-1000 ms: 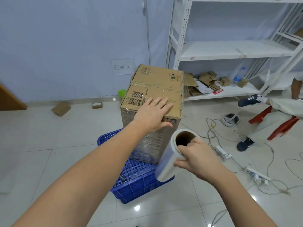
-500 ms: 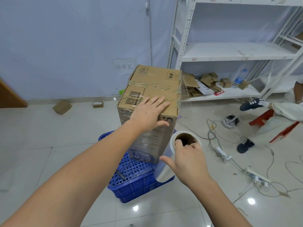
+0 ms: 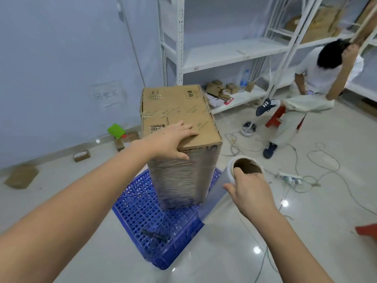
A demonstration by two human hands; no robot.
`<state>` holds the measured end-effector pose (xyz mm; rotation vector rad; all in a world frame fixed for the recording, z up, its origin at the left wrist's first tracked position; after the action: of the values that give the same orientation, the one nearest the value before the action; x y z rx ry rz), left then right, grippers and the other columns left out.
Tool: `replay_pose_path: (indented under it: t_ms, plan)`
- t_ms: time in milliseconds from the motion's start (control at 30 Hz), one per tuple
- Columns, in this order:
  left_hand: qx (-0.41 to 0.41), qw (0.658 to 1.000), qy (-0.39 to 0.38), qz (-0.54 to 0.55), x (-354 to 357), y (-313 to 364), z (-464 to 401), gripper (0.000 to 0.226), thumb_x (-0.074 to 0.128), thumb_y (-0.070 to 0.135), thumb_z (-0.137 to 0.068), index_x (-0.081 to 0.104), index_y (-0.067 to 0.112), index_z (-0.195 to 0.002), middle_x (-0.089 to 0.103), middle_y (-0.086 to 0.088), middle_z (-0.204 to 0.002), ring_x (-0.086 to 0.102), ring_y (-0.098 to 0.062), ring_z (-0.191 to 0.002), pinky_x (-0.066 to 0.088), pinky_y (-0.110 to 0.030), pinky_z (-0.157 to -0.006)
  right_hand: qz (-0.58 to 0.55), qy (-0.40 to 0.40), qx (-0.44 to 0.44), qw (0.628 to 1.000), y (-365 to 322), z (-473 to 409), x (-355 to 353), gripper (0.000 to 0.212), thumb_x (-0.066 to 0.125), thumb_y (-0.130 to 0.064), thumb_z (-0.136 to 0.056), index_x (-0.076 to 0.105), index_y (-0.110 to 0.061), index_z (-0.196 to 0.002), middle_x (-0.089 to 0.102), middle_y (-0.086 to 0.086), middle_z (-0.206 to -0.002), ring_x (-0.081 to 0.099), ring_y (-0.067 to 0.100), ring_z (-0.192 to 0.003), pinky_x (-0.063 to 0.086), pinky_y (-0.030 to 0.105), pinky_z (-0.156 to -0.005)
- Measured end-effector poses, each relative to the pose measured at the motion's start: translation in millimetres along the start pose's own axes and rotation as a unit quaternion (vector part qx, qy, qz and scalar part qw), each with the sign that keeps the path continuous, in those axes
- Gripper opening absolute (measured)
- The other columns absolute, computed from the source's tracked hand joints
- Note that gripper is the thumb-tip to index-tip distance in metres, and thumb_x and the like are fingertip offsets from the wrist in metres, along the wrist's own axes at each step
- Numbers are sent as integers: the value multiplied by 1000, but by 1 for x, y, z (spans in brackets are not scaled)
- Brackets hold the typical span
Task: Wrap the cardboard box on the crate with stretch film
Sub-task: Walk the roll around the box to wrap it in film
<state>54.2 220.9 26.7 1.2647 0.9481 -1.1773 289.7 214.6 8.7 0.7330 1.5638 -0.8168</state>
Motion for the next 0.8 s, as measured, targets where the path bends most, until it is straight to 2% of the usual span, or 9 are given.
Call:
replay_pose_path:
  t_ms: [100, 233, 300, 400, 533, 700, 800]
  plan:
    - [37, 998, 6, -50, 4, -21, 10, 92, 63, 66, -91, 17, 35, -164, 11, 0, -172, 8, -24, -159, 5, -42, -127, 40, 15, 26, 999, -8, 4, -1, 34, 48, -56, -93, 43, -22, -94, 60, -4, -76, 54, 23, -85, 29, 29, -70]
    - [42, 995, 35, -79, 11, -21, 11, 88, 52, 71, -94, 16, 33, -164, 12, -1, -172, 9, -25, -159, 4, -46, -129, 50, 12, 84, 995, -3, -1, 7, 62, 44, -87, -76, 42, -25, -72, 52, -7, -59, 49, 18, -70, 34, 31, -69]
    - [37, 994, 34, -101, 14, -23, 8, 86, 45, 72, -96, 13, 32, -164, 9, -1, -173, 7, -26, -159, 5, -48, -129, 65, 34, 86, 994, -2, -3, 7, 64, 45, -88, -75, 38, -25, -68, 48, -8, -56, 50, 18, -68, 33, 30, -66]
    - [34, 993, 32, -108, 16, -25, 6, 83, 41, 71, -97, 11, 32, -164, 8, -1, -173, 7, -27, -159, 6, -51, -128, 54, 40, 75, 995, 0, 2, 4, 59, 53, -79, -79, 32, -26, -64, 42, -9, -57, 48, 19, -74, 30, 30, -63]
    - [33, 994, 31, -96, 15, -20, -1, 82, 41, 71, -98, 13, 32, -164, 9, -2, -173, 9, -28, -158, 8, -51, -128, 64, 45, 1, 997, -15, 19, 4, 48, 58, -69, -81, 44, -24, -72, 50, -7, -65, 46, 18, -83, 34, 30, -65]
    - [24, 996, 37, -80, 14, -13, -9, 81, 44, 70, -98, 14, 33, -163, 11, -1, -172, 10, -27, -158, 8, -51, -128, 65, 37, -131, 989, -56, 30, 8, 50, 67, -66, -70, 38, -26, -62, 39, -10, -51, 50, 20, -66, 36, 28, -59]
    - [17, 996, 38, -78, 14, -14, -6, 81, 45, 69, -98, 14, 33, -163, 11, 0, -172, 10, -26, -158, 7, -51, -128, 47, 12, -199, 979, -73, 37, 15, 40, 62, -65, -74, 51, -27, -68, 47, -9, -58, 43, 17, -71, 44, 30, -66]
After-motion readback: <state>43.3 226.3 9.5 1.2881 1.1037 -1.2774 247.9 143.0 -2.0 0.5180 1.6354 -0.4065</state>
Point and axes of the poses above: each hand's wrist, its own z-axis away from the middle knuckle, its own x-axis out of the palm, y = z × x, the point moved 8 cm from there along -z, towards the middle knuckle
